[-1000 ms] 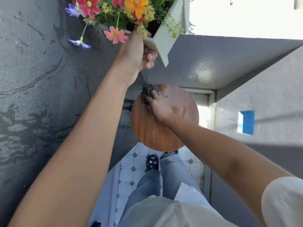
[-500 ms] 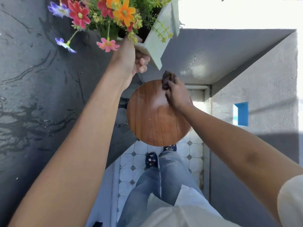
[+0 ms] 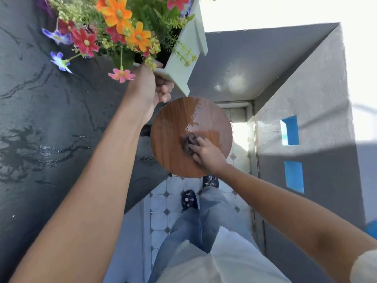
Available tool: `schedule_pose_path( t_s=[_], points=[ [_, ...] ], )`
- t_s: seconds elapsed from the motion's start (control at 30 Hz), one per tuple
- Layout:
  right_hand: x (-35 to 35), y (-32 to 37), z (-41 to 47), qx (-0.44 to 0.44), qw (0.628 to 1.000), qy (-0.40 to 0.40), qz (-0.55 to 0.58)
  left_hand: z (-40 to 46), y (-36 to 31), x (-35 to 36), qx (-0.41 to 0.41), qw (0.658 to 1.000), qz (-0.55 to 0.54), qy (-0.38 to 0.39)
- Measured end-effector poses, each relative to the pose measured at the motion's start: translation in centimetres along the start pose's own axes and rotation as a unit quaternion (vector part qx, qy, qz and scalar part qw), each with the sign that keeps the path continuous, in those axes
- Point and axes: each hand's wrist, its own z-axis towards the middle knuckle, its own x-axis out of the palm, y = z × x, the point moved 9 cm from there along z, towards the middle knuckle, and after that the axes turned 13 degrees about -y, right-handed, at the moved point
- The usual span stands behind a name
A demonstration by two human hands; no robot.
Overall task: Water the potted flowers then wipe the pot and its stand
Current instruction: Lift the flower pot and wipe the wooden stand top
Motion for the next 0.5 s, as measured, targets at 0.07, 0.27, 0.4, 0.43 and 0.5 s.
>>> schedule_pose_path(
  t_s=[0.07, 0.27, 0.4, 0.43, 0.5],
  points=[
    [-3.8, -6.7, 3.2, 0.1, 0.992, -0.063, -0.036, -0.4, 0.4, -0.1, 0.002, 1.0, -0.001, 0.001],
    [-5.1, -8.3, 3.6, 0.154, 0.981, -0.092, -0.069, -1.9, 1.9, -0.3, -0.006, 1.0, -0.011, 0.006],
    [1.0, -0.5, -1.2, 0.053, 0.998, -0.038, -0.014, -2.4, 2.9, -0.4, -0.01, 1.0, -0.011, 0.004],
    [2.5, 1.4, -2.7, 0.04, 0.999, -0.014, 0.006, -2.5, 3.1, -0.3, -0.011, 1.0, -0.009, 0.005],
    [4.3, 4.4, -5.4, 0.008, 0.999, 0.034, 0.034, -2.6, 3.4, -0.2, -0.014, 1.0, -0.007, 0.007]
  ],
)
